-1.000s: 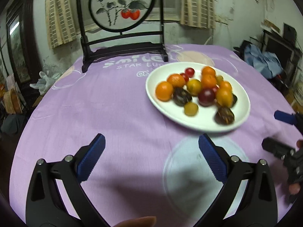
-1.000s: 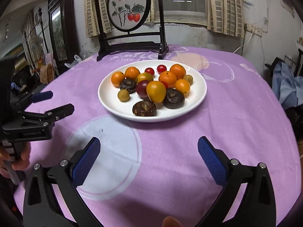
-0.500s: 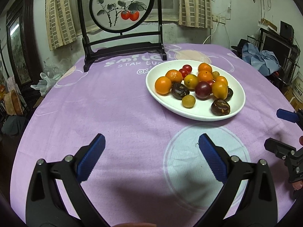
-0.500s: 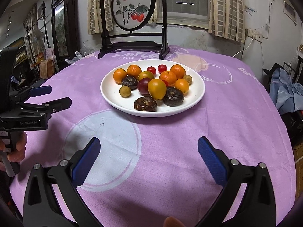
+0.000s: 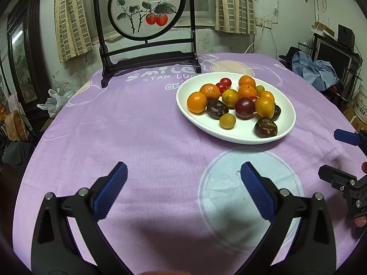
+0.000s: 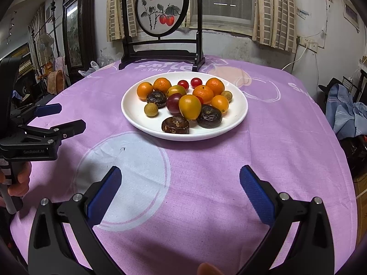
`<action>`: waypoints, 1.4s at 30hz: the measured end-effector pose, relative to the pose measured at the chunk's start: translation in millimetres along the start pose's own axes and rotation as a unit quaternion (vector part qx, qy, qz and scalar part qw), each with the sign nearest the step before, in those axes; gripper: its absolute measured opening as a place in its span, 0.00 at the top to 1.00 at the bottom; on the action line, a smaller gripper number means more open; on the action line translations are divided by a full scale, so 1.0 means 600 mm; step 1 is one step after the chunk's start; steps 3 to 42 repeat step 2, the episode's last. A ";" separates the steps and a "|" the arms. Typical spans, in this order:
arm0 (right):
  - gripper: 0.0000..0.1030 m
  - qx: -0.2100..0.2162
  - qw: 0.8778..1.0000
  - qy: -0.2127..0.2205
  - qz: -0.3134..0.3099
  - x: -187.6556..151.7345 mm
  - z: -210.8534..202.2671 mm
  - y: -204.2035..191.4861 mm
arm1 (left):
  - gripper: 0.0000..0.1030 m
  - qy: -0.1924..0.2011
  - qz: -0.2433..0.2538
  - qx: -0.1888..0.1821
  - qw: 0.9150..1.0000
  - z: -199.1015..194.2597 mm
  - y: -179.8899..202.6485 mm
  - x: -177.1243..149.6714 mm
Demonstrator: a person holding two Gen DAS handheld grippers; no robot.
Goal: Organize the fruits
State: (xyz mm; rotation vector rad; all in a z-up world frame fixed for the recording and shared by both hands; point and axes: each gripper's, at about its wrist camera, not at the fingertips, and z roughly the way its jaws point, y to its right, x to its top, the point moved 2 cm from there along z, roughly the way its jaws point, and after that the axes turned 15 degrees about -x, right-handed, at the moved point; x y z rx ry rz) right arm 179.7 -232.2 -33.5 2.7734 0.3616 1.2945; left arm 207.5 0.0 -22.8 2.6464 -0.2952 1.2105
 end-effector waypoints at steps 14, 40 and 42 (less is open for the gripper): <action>0.01 -0.001 1.000 -0.001 -0.001 0.000 0.000 -0.001 | 0.02 -0.002 0.000 0.001 1.000 0.001 0.000 -0.001; 0.01 -0.001 1.000 -0.001 -0.001 0.000 0.000 -0.001 | 0.02 -0.002 0.000 0.001 1.000 0.001 0.000 -0.001; 0.01 -0.001 1.000 -0.001 -0.001 0.000 0.000 -0.001 | 0.02 -0.002 0.000 0.001 1.000 0.001 0.000 -0.001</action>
